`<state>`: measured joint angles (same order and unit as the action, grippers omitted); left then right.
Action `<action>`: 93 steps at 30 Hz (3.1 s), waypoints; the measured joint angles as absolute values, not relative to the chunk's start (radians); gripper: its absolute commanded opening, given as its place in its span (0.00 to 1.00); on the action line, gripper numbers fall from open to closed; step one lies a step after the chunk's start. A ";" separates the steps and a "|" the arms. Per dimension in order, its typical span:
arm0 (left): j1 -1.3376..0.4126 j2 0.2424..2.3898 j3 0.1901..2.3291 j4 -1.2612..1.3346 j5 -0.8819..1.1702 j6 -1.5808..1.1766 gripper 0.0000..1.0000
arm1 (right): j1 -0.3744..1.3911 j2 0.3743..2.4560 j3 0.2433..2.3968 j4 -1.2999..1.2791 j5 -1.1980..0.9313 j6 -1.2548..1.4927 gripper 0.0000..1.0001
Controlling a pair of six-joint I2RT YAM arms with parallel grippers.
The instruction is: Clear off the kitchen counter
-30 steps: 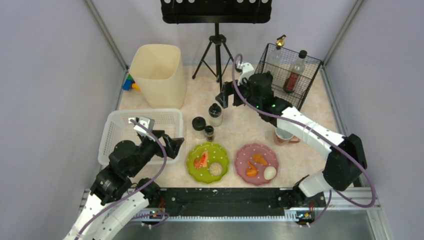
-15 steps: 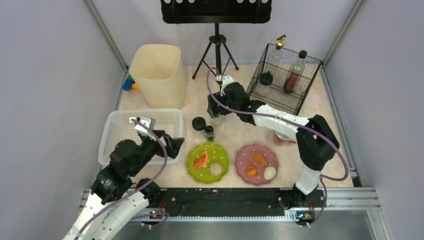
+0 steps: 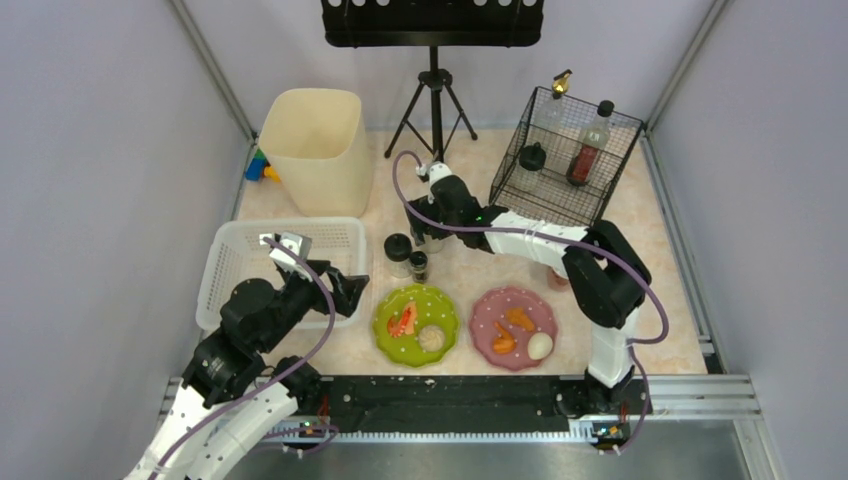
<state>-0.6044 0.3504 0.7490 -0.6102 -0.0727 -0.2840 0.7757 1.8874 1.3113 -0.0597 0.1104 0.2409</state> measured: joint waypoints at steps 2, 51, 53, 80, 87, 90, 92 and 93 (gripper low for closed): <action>-0.604 0.351 0.749 -0.610 -0.073 -0.284 0.99 | 0.781 1.894 1.311 -0.072 0.121 0.233 0.97; -0.604 0.347 0.749 -0.610 -0.068 -0.284 0.99 | 0.801 1.582 1.411 -0.285 0.305 0.190 0.17; -0.604 0.342 0.749 -0.611 -0.067 -0.284 0.99 | 0.788 1.552 1.429 -0.308 0.317 0.189 0.13; -0.604 0.352 0.749 -0.610 -0.041 -0.284 0.99 | 0.263 1.398 1.320 -0.316 0.344 0.221 0.00; -0.604 0.352 0.749 -0.610 -0.037 -0.284 0.99 | 0.231 1.457 1.293 -0.229 0.381 0.239 0.00; -0.604 0.352 0.749 -0.610 -0.032 -0.284 0.99 | 0.213 1.491 1.289 -0.197 0.392 0.246 0.00; -0.604 0.352 0.749 -0.610 -0.027 -0.284 0.99 | 0.204 1.514 1.289 -0.182 0.399 0.247 0.00; -0.604 0.352 0.749 -0.610 -0.026 -0.284 0.99 | 0.200 1.525 1.289 -0.172 0.399 0.248 0.00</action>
<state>-0.6044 0.3519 0.7486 -0.6102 -0.0257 -0.2844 0.2001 1.5246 1.2892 -0.1722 0.3992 0.2478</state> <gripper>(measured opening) 0.991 0.640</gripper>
